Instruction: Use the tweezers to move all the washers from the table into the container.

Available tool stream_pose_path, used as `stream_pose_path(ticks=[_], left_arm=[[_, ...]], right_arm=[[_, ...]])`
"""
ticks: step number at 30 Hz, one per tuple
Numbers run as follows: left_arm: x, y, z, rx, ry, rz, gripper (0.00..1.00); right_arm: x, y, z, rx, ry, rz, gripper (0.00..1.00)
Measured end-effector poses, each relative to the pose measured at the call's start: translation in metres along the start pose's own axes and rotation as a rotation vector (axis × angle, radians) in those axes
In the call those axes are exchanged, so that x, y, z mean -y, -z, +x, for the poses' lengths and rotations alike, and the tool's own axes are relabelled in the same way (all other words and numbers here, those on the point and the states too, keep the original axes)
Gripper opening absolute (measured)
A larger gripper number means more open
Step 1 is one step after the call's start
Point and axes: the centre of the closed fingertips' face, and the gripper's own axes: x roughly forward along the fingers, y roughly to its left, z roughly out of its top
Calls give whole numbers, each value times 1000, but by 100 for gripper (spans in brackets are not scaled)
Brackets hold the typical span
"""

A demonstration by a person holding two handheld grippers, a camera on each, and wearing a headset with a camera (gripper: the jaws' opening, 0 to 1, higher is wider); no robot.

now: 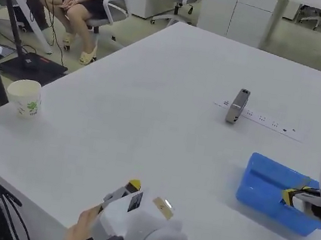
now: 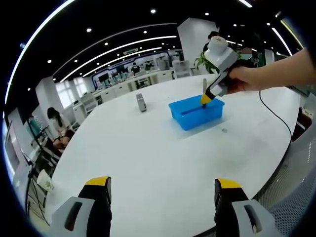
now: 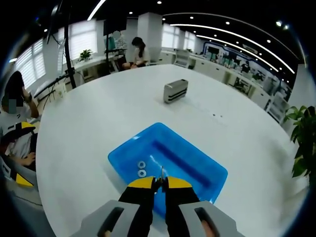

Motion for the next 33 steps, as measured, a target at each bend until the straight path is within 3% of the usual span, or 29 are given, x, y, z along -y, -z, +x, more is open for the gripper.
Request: stream_pose_path(ticks=[6, 11, 20, 33], left_arm=[[-2, -1, 0, 10, -7, -9, 88], [-4, -2, 0, 16, -13, -18, 88], [-6, -3, -1, 26, -21, -27, 88], [-6, -3, -1, 26, -22, -26, 87]], right_arm=[[1, -4, -10, 9, 7, -6, 4], [0, -13, -19, 44, -3, 43, 4], [-9, -22, -33, 70, -15, 32, 4], [-18, -13, -55, 97, -30, 55, 4]])
